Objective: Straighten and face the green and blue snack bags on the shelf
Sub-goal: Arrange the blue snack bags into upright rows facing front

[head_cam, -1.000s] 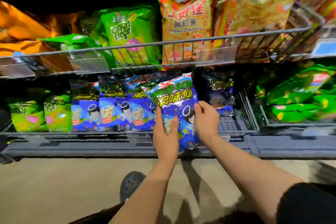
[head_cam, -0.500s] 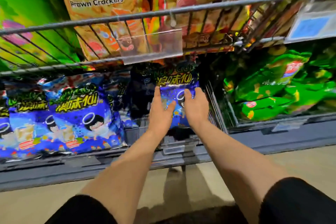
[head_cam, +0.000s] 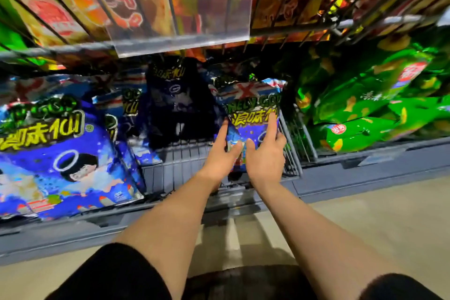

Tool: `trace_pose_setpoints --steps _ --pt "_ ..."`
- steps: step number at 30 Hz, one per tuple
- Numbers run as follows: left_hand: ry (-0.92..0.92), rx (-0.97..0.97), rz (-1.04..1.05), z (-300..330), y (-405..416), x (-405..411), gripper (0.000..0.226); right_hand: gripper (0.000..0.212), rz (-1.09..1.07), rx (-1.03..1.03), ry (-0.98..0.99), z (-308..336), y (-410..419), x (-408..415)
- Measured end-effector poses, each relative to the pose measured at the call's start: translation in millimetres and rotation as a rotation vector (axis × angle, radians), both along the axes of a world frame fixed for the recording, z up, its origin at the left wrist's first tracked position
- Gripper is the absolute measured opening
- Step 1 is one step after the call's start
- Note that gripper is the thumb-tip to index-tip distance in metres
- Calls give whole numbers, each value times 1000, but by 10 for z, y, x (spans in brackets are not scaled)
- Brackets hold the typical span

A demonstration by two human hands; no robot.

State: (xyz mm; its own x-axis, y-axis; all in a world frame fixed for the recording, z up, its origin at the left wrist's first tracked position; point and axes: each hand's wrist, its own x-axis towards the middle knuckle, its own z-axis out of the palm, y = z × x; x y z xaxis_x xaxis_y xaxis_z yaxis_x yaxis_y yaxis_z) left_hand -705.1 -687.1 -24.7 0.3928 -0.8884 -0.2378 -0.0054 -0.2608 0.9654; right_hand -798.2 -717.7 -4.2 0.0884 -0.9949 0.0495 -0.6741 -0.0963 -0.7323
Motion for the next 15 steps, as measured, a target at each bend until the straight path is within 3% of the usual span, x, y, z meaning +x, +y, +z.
trace_pose_setpoints --steps 5,10,12,15 --pt "-39 74 -47 -15 3 15 73 87 74 109 171 -14 -29 -88" --pt "25 83 -65 166 138 -51 69 86 54 122 135 23 13 -123" --pt "-28 66 -33 284 270 -84 68 82 -20 12 150 95 123 -105" --pt "-133 -15 193 448 568 -25 58 64 -34 -206 123 254 394 42"
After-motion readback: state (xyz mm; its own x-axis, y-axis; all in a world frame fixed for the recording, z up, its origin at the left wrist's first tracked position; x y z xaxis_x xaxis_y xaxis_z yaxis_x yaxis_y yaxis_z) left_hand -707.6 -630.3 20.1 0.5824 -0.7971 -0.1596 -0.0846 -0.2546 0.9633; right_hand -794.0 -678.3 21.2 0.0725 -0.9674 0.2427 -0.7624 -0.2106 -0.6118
